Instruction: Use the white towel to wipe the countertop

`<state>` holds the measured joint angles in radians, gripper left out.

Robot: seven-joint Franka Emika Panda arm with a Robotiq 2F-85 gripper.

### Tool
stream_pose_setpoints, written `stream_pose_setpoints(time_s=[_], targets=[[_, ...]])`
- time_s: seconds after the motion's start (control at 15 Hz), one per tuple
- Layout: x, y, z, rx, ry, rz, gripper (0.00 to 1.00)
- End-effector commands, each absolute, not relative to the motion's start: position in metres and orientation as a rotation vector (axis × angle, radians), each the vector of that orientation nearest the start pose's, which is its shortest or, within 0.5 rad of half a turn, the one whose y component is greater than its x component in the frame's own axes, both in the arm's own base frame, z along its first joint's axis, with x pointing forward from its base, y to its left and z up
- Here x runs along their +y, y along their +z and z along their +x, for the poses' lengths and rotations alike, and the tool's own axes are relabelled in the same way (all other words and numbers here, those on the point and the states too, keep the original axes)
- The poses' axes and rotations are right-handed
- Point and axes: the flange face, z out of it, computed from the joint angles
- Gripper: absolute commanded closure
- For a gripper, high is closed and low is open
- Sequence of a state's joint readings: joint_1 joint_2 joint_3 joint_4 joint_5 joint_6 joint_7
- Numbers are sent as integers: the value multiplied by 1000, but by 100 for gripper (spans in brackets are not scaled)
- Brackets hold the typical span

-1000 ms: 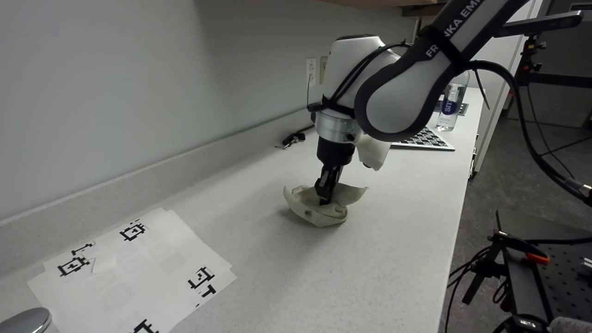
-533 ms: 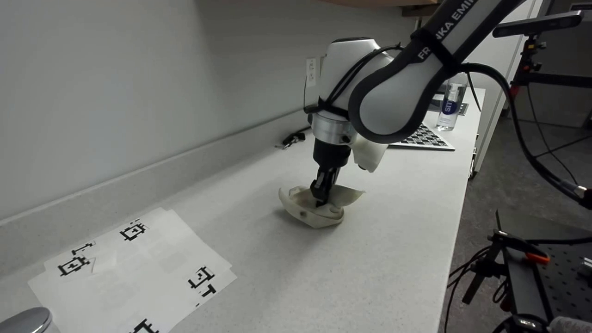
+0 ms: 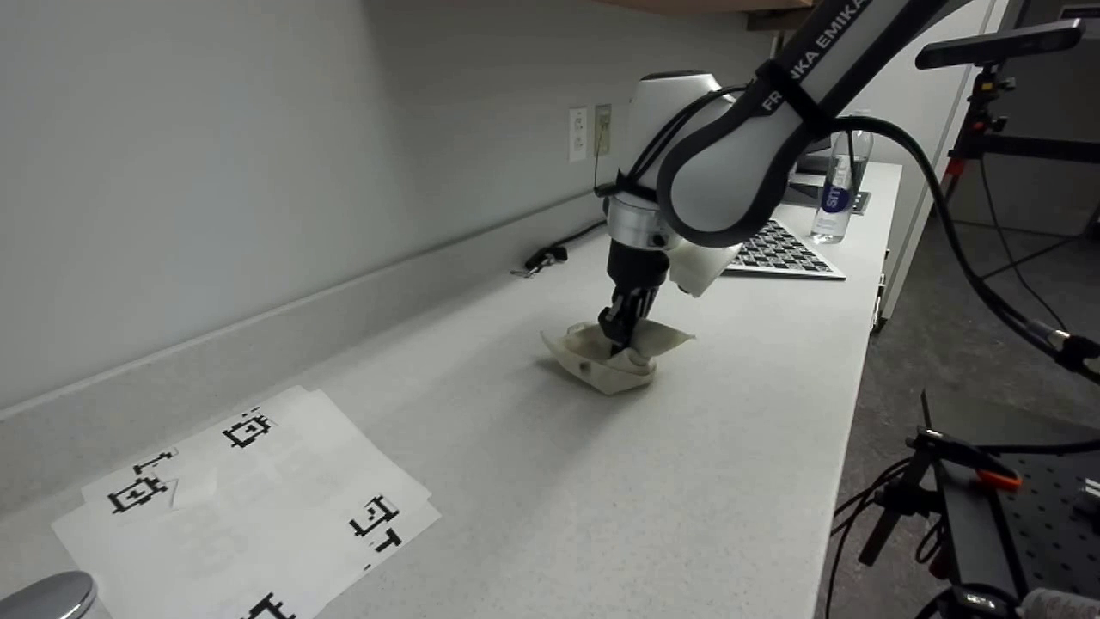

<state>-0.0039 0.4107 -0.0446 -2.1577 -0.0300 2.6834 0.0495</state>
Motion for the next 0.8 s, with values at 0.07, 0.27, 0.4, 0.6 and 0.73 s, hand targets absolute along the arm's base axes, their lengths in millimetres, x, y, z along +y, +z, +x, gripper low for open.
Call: stream_pose_setpoints(time_s=[0.07, 0.27, 0.4, 0.6, 0.73], targets=[[-93, 204, 563, 350, -180, -3178, 98], [-125, 210, 557, 501, -193, -3154, 98], [-136, 212, 557, 556, -195, -3147, 98], [-119, 212, 565, 523, -189, -3161, 98], [-93, 209, 572, 442, -174, -3181, 98]])
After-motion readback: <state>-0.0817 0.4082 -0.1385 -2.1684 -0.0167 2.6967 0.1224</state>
